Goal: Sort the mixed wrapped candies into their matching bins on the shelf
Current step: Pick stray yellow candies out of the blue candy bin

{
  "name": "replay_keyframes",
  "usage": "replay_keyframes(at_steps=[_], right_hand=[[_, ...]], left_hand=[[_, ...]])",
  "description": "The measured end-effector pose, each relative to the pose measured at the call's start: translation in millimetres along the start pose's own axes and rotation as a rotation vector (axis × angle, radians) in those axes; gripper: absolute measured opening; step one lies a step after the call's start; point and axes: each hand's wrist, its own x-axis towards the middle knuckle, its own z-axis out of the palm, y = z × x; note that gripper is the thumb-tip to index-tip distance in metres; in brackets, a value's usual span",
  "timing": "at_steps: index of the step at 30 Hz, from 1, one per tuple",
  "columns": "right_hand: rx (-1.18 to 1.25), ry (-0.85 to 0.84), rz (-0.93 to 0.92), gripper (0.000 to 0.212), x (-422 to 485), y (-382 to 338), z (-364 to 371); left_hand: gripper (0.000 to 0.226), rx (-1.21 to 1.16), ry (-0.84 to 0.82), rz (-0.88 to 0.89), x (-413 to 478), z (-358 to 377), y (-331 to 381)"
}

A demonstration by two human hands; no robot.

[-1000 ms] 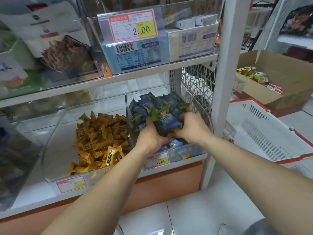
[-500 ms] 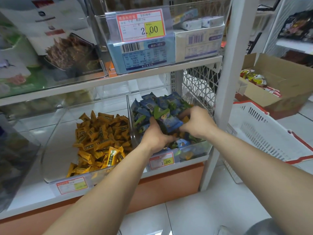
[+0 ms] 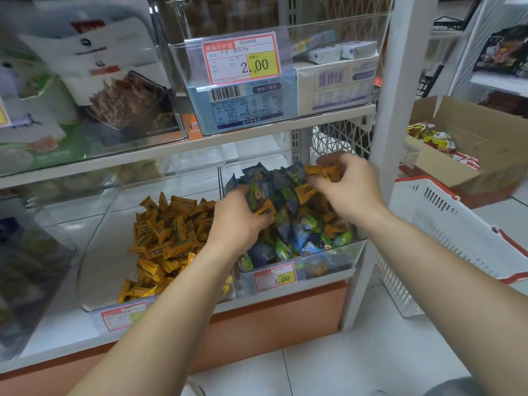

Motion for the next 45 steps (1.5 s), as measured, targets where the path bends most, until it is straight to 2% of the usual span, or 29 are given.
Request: replay_keyframes(at_steps=[3, 6, 10, 14, 20, 26, 29, 31, 33, 35, 37, 38, 40, 42, 45], right_hand=[[0.144, -0.062, 0.024, 0.029, -5.3, -2.4, 3.8], [0.311, -0.093, 0.128, 0.029, -9.5, 0.8, 13.6], [0.509, -0.085, 0.247, 0.028, -15.5, -0.3, 30.0], [0.602, -0.075, 0.298, 0.024, -24.5, -7.7, 49.9], [0.503, -0.113, 0.282, 0.022, -36.8, -15.9, 63.0], [0.401, -0.149, 0.217, 0.01, -44.7, -20.4, 70.7], [0.308, -0.211, 0.155, 0.008, -43.7, -22.2, 68.0], [0.358, -0.318, 0.118, 0.013, -40.0, -24.1, 62.3], [0.364, -0.304, 0.116, 0.013, -28.5, -19.6, 49.4], [0.257, -0.151, 0.127, 0.013, -13.7, -9.4, 33.0], [0.121, -0.038, 0.118, 0.015, -5.8, 3.0, 23.7], [0.07, -0.046, 0.103, 0.014, -4.7, 8.0, 23.9], [-0.042, -0.175, 0.041, 0.019, -6.3, 13.9, 30.7], [-0.196, -0.281, -0.034, 0.027, -7.4, 18.1, 36.9], [-0.435, -0.284, -0.012, 0.03, -1.0, 24.5, 32.0]], left_hand=[[0.068, -0.045, 0.019, -0.044, -0.9, -7.6, -1.6], [0.056, -0.205, 0.006, -0.081, -2.7, -8.0, -2.6], [0.039, -0.618, -0.037, -0.225, -5.3, 0.2, 3.6], [0.031, -0.963, -0.057, -0.347, -2.2, 11.0, 9.5], [0.018, -0.989, 0.068, -0.351, -0.2, 14.7, 12.8], [0.014, -0.884, 0.066, -0.34, -1.7, 16.5, 13.3], [0.034, -0.749, 0.021, -0.247, -2.5, 9.4, 7.8], [0.044, -0.621, 0.055, -0.188, 0.9, -2.6, 1.4], [0.049, -0.447, 0.114, -0.102, 5.6, -20.9, -10.6], [0.052, -0.17, 0.126, -0.019, 7.1, -42.3, -28.0], [0.055, 0.015, 0.109, -0.019, 6.7, -60.7, -49.1], [0.057, 0.077, 0.105, -0.048, 6.8, -67.8, -59.7], [0.059, 0.216, 0.068, -0.12, 7.0, -77.9, -78.4], [0.054, 0.327, -0.034, -0.166, 5.9, -81.4, -92.5], [0.055, 0.404, -0.143, -0.194, 2.2, -80.0, -102.3]])
